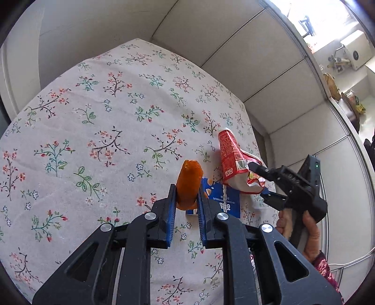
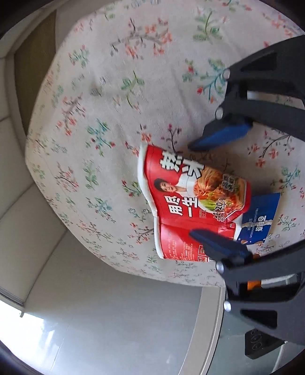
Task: Collect trash
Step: 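Grasp the red noodle cup with the right gripper while the left holds the orange snack, then open both grippers over the white bin, dropping the noodle cup and orange snack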
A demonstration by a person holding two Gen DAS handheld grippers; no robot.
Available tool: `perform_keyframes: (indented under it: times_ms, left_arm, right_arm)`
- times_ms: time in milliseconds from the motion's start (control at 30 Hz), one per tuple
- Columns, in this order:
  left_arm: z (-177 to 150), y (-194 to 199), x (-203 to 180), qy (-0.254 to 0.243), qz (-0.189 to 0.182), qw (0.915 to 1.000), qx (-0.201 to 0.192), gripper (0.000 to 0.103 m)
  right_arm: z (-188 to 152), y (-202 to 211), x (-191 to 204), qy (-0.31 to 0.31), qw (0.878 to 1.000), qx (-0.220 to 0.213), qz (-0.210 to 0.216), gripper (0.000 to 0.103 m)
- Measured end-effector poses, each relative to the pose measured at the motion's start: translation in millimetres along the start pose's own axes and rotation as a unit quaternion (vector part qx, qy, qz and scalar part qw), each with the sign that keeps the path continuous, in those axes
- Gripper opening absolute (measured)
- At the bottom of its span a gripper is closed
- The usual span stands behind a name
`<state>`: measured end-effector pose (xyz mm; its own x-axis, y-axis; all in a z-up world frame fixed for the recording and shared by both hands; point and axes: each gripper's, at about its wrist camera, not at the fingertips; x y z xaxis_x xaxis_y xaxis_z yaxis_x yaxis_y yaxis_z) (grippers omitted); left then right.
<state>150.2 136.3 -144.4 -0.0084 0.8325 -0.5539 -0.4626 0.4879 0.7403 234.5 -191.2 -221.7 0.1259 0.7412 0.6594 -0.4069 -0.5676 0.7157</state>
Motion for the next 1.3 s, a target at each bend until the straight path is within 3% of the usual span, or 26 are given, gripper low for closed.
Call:
perform_keyframes:
  times_ms: [33,233,433,633,800,1067,1300]
  left_arm:
    - [0,-3,0,0.0,-0.002,1.0,0.003,0.016]
    - [2,1,1,0.005,-0.003,0.9999,-0.011,0.016]
    - [3,10,-1,0.006,-0.003,0.9994,-0.032,0.016]
    - [3,24,-6,0.0,-0.002,0.9981,-0.062,0.016]
    - [1,35,-11,0.002,-0.002,0.9965,-0.084,0.016]
    - [-6,45,-34,-0.014,-0.01,0.9955,-0.093,0.016]
    - [-17,44,-70,-0.04,-0.027,0.9947,-0.091,0.016]
  right_arm:
    - [-1,-3,0,0.002,1.0,0.003,0.003,0.042]
    - [-5,3,6,0.016,1.0,-0.018,0.003,0.033]
    - [-17,28,29,0.066,0.996,-0.052,-0.025,0.033]
    - [-36,66,57,0.153,0.977,-0.12,-0.085,0.033]
    - [-47,104,63,0.192,0.96,-0.169,-0.114,0.033]
    - [-63,167,52,0.203,0.943,-0.216,-0.15,0.033]
    - [-77,234,22,0.186,0.939,-0.249,-0.15,0.033]
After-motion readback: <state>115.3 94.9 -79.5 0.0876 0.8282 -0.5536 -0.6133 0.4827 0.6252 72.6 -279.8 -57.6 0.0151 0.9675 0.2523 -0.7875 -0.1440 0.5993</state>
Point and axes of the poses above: each gripper's, at about its wrist camera, not at the fingertips, and y roughly against the way its jaws point, x to its left, z to its top, and after that the axes turned 2 degrees about x, right-handed
